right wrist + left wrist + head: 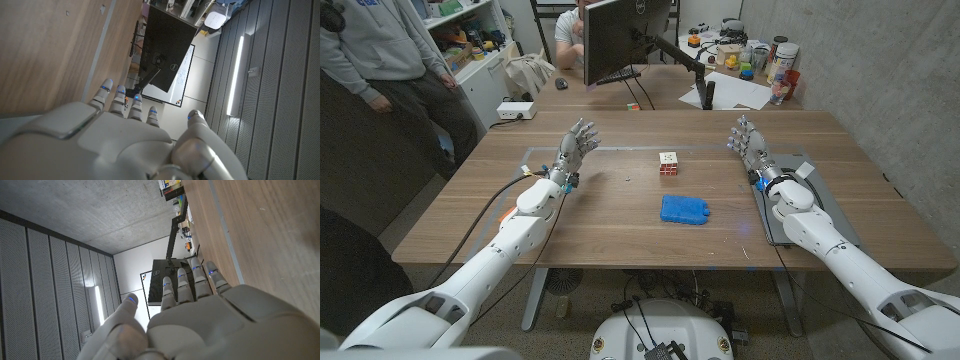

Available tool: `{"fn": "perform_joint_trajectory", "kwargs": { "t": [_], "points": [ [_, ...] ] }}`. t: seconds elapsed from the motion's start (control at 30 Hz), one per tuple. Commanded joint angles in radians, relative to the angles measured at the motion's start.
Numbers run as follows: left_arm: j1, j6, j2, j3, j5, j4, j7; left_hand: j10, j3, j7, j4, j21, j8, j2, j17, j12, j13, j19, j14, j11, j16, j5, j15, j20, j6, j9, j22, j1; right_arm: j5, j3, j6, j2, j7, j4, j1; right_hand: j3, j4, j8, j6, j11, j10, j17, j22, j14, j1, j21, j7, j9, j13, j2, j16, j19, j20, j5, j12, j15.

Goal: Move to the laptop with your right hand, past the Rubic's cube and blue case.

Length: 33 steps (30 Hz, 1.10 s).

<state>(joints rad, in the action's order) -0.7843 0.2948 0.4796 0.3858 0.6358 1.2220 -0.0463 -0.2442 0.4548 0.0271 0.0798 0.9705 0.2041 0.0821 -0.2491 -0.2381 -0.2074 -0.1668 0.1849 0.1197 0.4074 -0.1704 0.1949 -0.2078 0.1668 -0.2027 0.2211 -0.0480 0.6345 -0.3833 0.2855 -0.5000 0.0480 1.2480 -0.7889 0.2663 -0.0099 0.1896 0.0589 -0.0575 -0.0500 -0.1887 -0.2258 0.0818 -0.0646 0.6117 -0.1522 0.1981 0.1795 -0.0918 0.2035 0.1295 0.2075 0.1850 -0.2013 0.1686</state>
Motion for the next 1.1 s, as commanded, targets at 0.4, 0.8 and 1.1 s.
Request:
{"fn": "perform_joint_trajectory", "kwargs": {
  "t": [0.4,0.8,1.1],
  "points": [
    [0.044,0.019,-0.028,0.017,-0.01,-0.077,-0.024,-0.008,0.006,0.003,-0.002,0.019,0.007,0.017,-0.005,-0.004,-0.004,0.0,0.001,0.002,0.006,-0.004,0.005,-0.008,0.007,-0.001,0.003,-0.001,-0.054,-0.002,0.001,-0.025,-0.046,0.011,0.013,-0.002,-0.005,0.006,0.001,-0.012,0.002,-0.001,-0.004,-0.003,-0.002,0.002,-0.014,0.003,0.003,0.013,0.004,-0.002,0.01,0.002,-0.002,0.009],
    [0.063,0.027,-0.039,0.02,-0.004,-0.122,-0.052,-0.008,0.005,0.005,-0.002,0.018,0.007,0.016,-0.005,-0.004,-0.004,0.0,-0.001,0.003,0.005,-0.003,0.006,-0.008,0.007,-0.001,0.003,-0.001,-0.338,0.03,-0.091,-0.176,-0.373,0.287,-0.119,-0.016,-0.019,0.012,-0.019,-0.005,-0.005,0.0,-0.003,-0.007,-0.002,-0.002,-0.017,0.002,0.003,0.047,0.001,0.003,0.01,-0.001,-0.005,0.004],
    [0.084,0.036,-0.051,0.022,0.001,-0.163,-0.074,-0.007,0.005,0.006,-0.002,0.018,0.007,0.015,-0.005,-0.003,-0.004,0.0,-0.001,0.002,0.005,-0.003,0.006,-0.008,0.007,-0.001,0.003,-0.001,-0.609,0.052,-0.246,-0.259,-0.594,0.481,-0.221,-0.03,-0.033,0.024,-0.064,0.003,-0.024,-0.001,-0.001,-0.009,0.0,-0.011,-0.016,0.0,0.003,0.075,0.001,0.016,0.01,0.0,-0.012,-0.001]
  ]
}}
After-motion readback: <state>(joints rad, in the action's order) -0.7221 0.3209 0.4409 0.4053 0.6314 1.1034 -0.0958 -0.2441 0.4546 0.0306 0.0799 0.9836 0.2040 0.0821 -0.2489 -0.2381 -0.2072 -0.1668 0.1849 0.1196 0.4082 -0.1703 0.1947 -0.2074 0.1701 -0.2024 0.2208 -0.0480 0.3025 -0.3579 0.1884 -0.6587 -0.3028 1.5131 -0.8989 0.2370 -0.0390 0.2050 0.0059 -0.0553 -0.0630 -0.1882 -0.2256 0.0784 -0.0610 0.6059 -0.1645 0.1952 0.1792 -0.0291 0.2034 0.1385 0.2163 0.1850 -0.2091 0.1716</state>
